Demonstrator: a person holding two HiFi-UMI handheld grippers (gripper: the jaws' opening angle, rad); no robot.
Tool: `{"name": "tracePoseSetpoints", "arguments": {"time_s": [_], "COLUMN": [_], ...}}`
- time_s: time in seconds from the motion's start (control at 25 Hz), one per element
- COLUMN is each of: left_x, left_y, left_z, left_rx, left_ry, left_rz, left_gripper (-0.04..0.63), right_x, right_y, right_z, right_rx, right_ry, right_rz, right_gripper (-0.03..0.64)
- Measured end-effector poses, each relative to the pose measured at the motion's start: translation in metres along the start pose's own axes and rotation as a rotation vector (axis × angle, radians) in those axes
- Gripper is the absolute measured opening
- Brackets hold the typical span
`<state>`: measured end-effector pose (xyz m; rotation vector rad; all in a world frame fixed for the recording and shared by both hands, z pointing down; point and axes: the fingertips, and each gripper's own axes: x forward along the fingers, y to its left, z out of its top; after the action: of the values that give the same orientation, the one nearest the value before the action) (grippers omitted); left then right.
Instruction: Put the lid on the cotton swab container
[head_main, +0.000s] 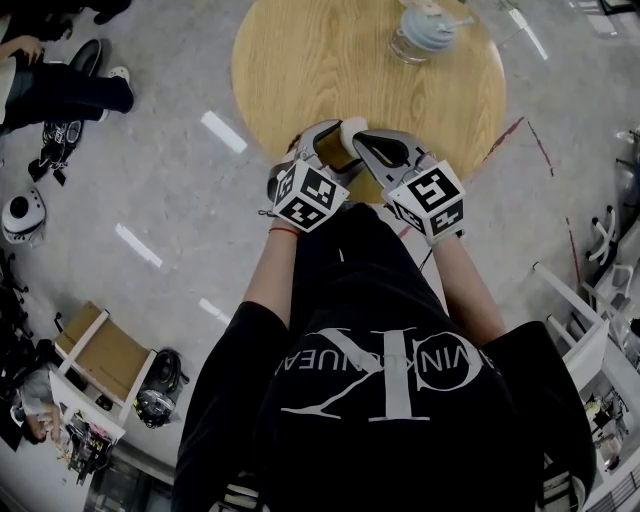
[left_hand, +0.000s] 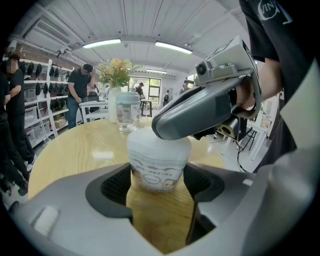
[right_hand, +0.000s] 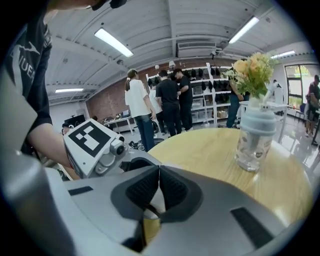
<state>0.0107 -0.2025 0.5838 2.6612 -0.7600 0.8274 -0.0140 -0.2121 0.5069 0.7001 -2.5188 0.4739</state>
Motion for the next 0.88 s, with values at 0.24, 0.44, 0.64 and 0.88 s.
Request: {"name": "tracePoseSetpoints", "arguments": {"time_s": [0.24, 0.44, 0.64, 0.88], "left_x": [0.0001, 0.0014, 0.0002, -0.0035], "left_y": [0.0006, 0.0004, 0.0012, 0.0010], "left_z": [0.0004, -0.0001, 0.0006, 0.0018], "left_rx": [0.002, 0.007, 0.009, -0.030], "left_ry": [0.006, 0.014, 0.018, -0.022], "left_rz": [0.003, -0.004, -0.012, -0.016], "left_gripper": [0.336, 0.337, 0.337, 0.337], "right_x": [0.0025, 0.0025, 0.0025, 0.0024], "right_y": [0.0019, 0.0006, 0.0013, 0.0004], "right_z": [-0.0008, -0.0016, 0.0002, 0.0010], "right_rx": [-0.056, -0.043, -0.052, -0.025], "right_ry": [0.053, 0.045, 0.031, 0.018], "right_rz": [-0.023, -0.026, -0.031, -0.022], "right_gripper": [0.017, 0.017, 0.017, 0.017]}}
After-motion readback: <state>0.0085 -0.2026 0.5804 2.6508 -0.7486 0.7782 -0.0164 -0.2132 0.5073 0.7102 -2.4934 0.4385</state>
